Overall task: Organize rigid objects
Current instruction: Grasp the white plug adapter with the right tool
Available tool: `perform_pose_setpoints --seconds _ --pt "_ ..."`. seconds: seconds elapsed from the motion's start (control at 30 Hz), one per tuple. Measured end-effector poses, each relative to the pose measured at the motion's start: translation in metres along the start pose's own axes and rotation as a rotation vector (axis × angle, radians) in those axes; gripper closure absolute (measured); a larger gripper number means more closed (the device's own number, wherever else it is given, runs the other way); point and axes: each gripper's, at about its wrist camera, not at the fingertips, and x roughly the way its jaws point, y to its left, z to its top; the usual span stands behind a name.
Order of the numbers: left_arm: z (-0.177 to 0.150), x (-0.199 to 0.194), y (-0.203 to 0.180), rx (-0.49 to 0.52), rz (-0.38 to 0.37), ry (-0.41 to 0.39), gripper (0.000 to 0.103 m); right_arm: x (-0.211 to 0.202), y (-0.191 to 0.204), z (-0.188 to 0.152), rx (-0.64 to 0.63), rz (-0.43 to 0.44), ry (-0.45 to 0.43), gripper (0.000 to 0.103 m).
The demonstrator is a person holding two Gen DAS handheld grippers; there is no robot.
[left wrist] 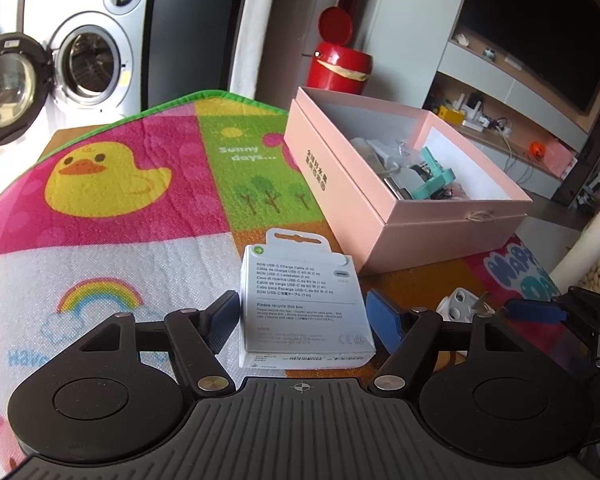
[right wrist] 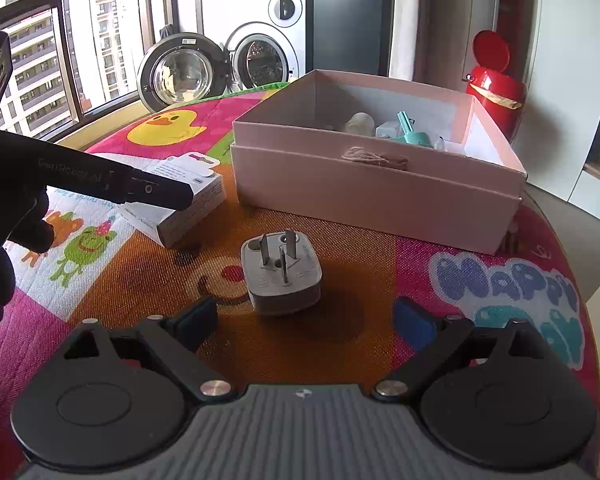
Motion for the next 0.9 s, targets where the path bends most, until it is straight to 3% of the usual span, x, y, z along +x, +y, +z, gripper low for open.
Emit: perform_pose_setpoints --seconds 0.23,0.27,0.4,0.73,0.8,0.9 --pt "-0.002 0.004 -0.007 0.02 -0.033 0.001 0.026 0.0 0.0 0.0 0.0 0.0 0.0 0.007" --pt "-0.004 0.008 -0.008 0.04 -0.029 0.025 0.024 0.0 0.0 0.0 0.001 0.0 0.0 0.007" --pt "-0.011 0.012 -0.021 0.145 0.02 0.001 0.024 0.0 0.0 0.0 0.0 0.001 0.0 0.007" --pt "-0.004 0.015 -0.017 0.011 0.049 -0.002 0.024 0.0 0.001 0.0 0.0 0.0 0.0 0.007" --pt "-0.005 0.015 -0.021 0.045 0.062 0.004 0.024 0.0 0.002 0.0 -0.001 -0.003 0.0 0.007" --pt "-0.011 0.015 -0.03 0.134 0.1 0.0 0.028 0.001 0.003 0.004 -0.013 0.01 -0.011 0.019"
